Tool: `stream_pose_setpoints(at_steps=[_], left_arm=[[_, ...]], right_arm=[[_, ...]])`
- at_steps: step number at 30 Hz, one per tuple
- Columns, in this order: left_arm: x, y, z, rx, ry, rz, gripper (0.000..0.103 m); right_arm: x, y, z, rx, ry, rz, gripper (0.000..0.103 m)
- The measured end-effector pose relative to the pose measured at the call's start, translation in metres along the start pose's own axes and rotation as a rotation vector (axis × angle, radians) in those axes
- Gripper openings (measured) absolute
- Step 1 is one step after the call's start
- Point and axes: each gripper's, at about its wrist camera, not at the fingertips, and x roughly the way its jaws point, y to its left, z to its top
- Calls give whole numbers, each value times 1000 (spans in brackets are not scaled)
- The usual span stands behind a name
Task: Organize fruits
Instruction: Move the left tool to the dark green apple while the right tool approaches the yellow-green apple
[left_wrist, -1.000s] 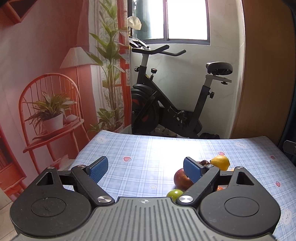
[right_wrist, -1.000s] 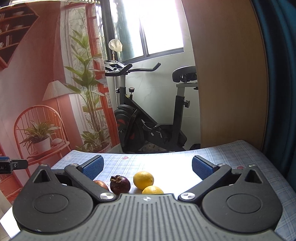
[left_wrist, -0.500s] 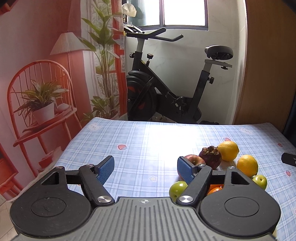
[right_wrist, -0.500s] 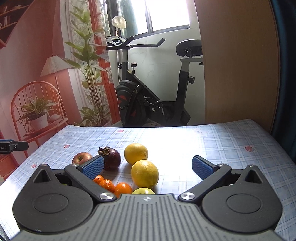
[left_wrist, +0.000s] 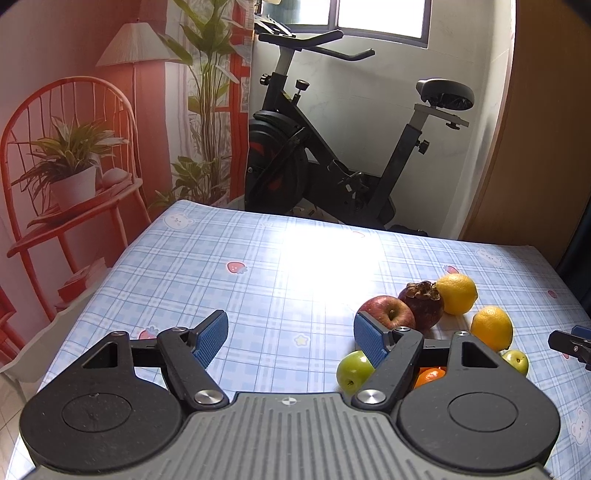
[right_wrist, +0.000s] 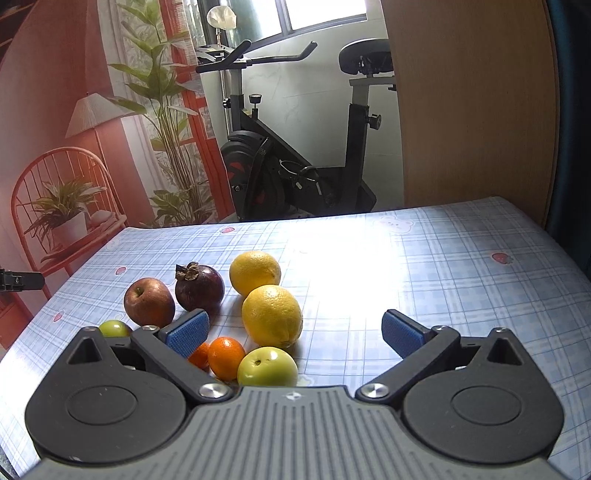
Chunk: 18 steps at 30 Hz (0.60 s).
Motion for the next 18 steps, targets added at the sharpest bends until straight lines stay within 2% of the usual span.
stream_pose_setpoints(at_steps=[6,12,18], left_arm=[[-14,2,9,-7,-2,16,77],[-27,1,-3,26,12,4,77],[-15,8,-8,13,34,26,76]], right_arm=[[-2,9,-5,-37,20,14,101],[-1,21,-12,-25,35,47,101],[-1,28,-19,-71,32,34,91]])
